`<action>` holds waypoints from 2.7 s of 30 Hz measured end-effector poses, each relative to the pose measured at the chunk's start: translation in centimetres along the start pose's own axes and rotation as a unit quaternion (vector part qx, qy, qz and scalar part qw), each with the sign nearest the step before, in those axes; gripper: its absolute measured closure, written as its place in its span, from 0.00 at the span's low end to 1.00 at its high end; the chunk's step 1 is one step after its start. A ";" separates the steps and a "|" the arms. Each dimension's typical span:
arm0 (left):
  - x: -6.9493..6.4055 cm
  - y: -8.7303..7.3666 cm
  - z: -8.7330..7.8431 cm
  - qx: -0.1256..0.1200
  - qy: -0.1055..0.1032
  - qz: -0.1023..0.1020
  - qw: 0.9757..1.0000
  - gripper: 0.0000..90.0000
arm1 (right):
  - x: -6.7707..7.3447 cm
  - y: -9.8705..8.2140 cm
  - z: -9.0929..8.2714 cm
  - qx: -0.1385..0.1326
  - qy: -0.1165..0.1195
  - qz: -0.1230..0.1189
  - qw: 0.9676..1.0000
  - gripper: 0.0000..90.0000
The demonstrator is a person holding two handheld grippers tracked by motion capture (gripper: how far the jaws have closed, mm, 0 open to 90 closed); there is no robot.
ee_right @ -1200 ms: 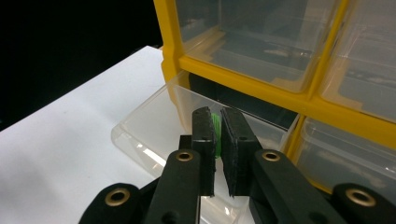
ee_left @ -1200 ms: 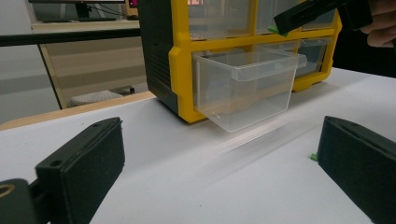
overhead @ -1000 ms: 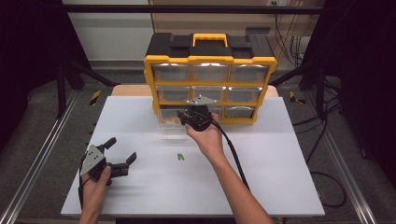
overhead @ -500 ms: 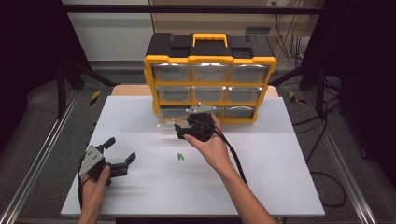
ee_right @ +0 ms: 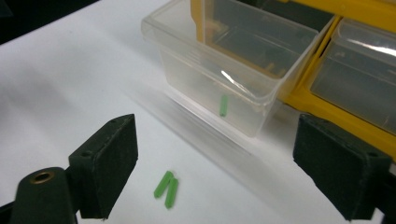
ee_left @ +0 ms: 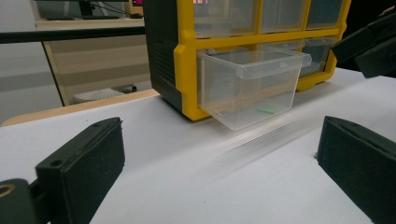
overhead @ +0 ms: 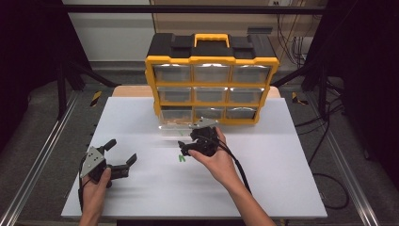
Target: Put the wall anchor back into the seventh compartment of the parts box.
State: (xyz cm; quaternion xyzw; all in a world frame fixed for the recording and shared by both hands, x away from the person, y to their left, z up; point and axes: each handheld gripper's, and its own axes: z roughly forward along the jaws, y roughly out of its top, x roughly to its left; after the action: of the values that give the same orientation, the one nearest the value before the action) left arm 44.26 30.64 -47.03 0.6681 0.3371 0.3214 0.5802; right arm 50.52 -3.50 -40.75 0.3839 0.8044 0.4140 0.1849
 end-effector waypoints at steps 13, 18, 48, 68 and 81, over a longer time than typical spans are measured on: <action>0.0 0.0 0.0 -0.002 -0.001 -0.002 1.000 0.01 | 0.3 -1.3 0.8 0.031 0.010 -0.003 0.999 0.13; 0.0 0.0 0.0 -0.001 -0.001 -0.001 1.000 0.01 | 0.5 -1.8 1.2 0.044 0.016 -0.004 0.999 0.14; 0.0 0.0 0.0 -0.001 -0.003 0.002 1.000 0.01 | 1.6 -3.9 2.8 0.109 0.047 -0.014 0.993 0.38; 0.0 0.0 0.0 0.000 -0.001 0.003 1.000 0.01 | 1.8 -4.0 3.1 0.087 0.061 -0.005 0.994 0.76; -0.1 0.0 0.1 0.003 -0.002 0.005 1.000 0.01 | 1.8 -4.1 3.6 0.088 0.069 0.004 0.994 0.82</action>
State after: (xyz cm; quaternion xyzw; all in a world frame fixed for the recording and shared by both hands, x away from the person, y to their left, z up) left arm 44.30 30.49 -47.07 0.6722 0.3341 0.3220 0.5769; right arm 49.68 -1.74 -46.13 0.3725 0.8471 0.3674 0.0929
